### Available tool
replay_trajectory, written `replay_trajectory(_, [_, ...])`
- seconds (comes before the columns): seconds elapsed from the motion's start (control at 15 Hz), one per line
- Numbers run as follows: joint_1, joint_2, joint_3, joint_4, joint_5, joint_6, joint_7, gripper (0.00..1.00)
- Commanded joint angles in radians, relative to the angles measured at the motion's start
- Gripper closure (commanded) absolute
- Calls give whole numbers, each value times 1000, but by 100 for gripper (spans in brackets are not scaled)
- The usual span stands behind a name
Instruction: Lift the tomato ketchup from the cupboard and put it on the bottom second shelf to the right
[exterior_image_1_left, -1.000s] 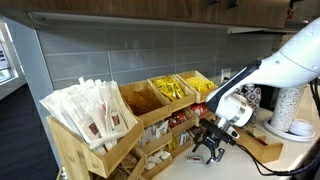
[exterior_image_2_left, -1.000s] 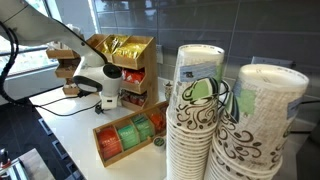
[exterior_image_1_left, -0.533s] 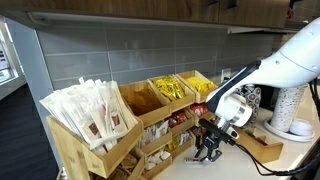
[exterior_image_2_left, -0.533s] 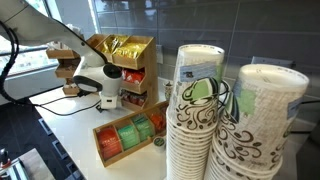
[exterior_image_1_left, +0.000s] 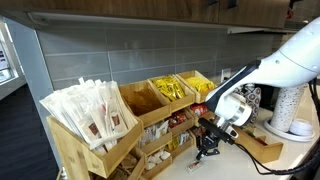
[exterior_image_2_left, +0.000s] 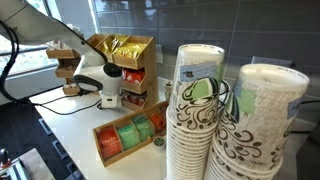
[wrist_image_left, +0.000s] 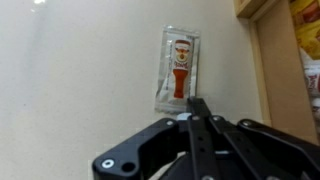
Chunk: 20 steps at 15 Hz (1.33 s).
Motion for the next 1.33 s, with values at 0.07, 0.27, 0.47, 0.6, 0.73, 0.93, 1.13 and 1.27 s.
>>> replay_trajectory(0.07, [3, -35, -5, -24, -20, -6, 13, 73])
replay_trajectory(0.27, [3, -52, -4, -32, -35, -15, 21, 53])
replay_trajectory(0.47, [4, -57, -1, -37, -44, -28, 30, 30])
replay_trajectory(0.6, [5, -55, 1, -40, -44, -42, 30, 15])
replay_trajectory(0.73, [7, -48, 4, -41, -36, -61, 29, 1])
replay_trajectory(0.93, [11, -38, 8, -40, -10, -61, 22, 0])
replay_trajectory(1.13, [13, -35, 11, -38, 0, -56, 22, 26])
replay_trajectory(1.27, [15, -30, 13, -36, 3, -54, 24, 35])
